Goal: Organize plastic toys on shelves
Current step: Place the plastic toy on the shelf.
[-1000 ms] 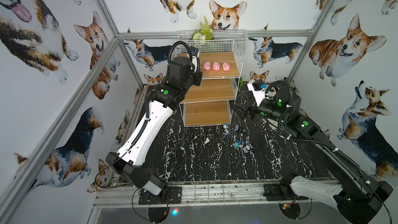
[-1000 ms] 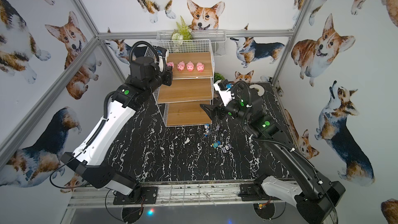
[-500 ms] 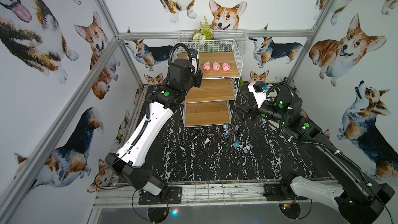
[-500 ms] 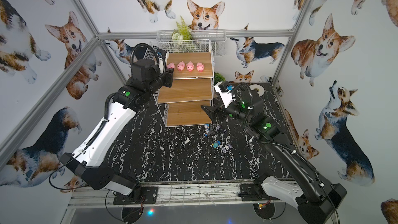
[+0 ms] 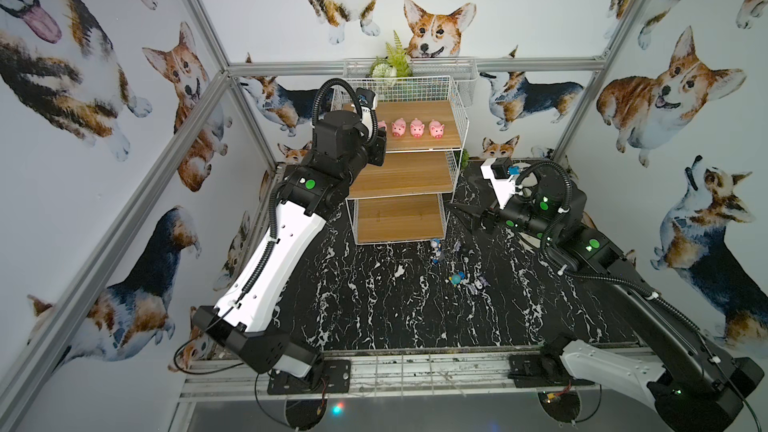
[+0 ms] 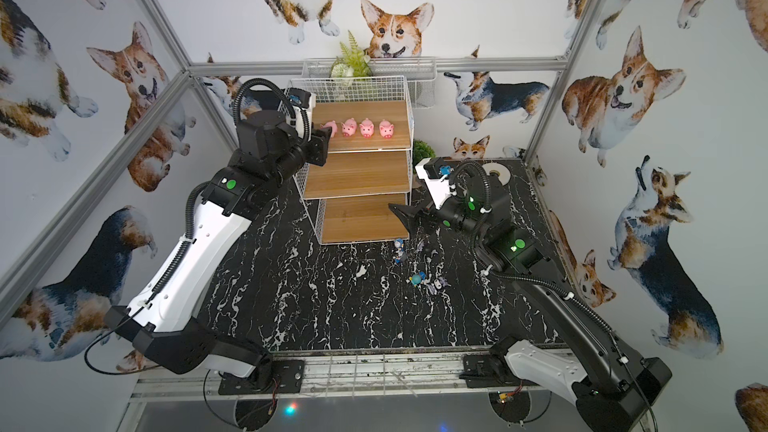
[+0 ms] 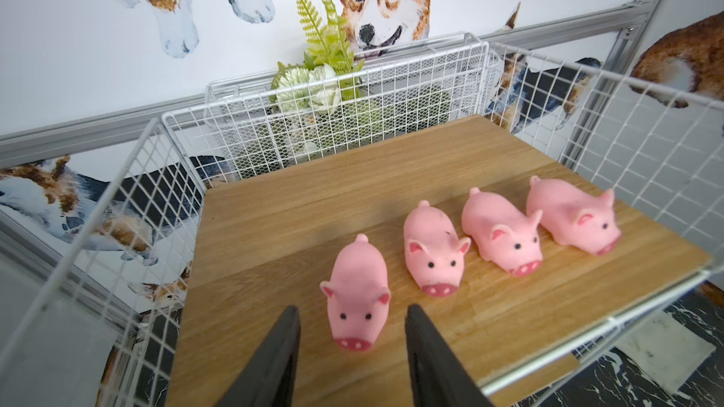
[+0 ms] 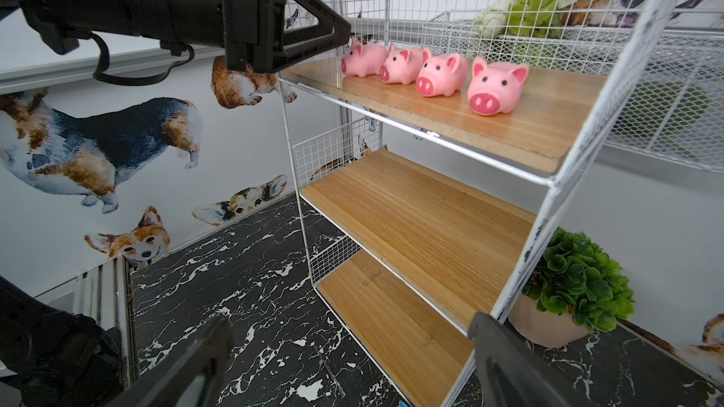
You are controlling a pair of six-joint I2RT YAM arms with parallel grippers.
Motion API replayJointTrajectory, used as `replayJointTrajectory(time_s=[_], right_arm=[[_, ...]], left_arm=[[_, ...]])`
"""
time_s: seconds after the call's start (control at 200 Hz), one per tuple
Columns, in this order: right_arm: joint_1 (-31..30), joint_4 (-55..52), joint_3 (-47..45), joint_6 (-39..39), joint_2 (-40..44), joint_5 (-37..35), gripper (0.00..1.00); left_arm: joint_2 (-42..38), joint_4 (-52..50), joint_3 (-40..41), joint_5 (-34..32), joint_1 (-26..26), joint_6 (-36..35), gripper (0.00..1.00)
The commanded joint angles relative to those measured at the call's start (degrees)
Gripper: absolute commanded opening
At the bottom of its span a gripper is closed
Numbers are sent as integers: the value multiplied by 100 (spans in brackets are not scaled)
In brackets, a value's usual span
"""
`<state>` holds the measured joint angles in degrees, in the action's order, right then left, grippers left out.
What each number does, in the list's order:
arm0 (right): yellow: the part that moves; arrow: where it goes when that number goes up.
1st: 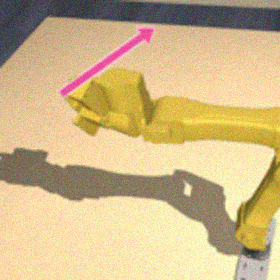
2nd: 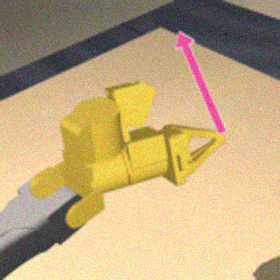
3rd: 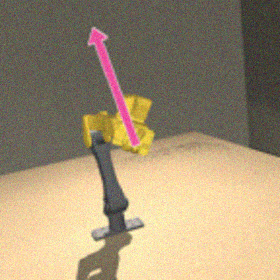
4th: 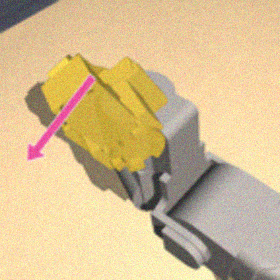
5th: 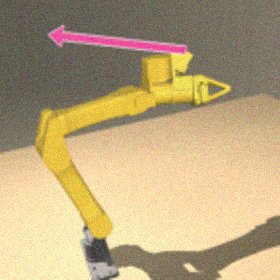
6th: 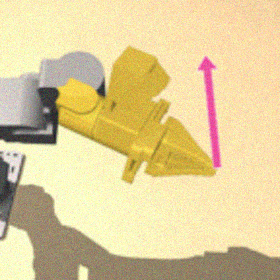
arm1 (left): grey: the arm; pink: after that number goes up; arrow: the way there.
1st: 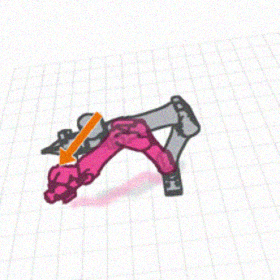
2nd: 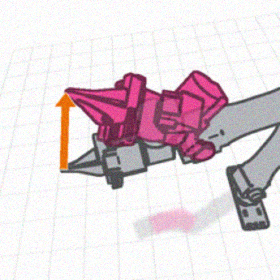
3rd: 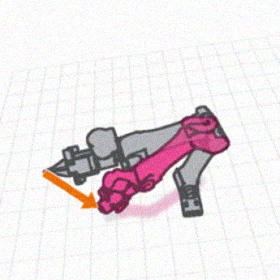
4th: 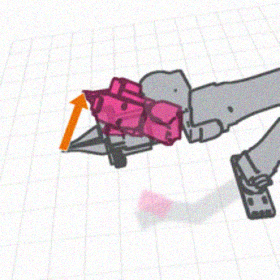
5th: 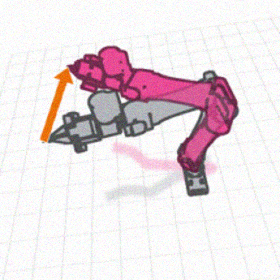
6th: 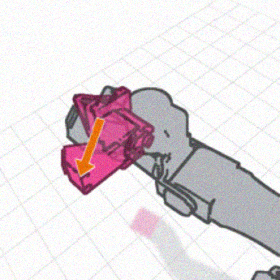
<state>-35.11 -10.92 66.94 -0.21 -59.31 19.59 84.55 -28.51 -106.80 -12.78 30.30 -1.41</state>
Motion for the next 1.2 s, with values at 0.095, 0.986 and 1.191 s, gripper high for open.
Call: replayJointTrajectory(time_s=[0.095,0.986,1.191], right_arm=[[0,131,-67,33,50,-43,100],[2,222,-201,64,142,-79,100],[1,220,-207,62,148,-87,100]], left_arm=[[14,-295,-241,-336,-11,-186,36],[452,-840,-568,-195,-9,-158,31],[544,-867,-657,-102,-7,-131,31]])
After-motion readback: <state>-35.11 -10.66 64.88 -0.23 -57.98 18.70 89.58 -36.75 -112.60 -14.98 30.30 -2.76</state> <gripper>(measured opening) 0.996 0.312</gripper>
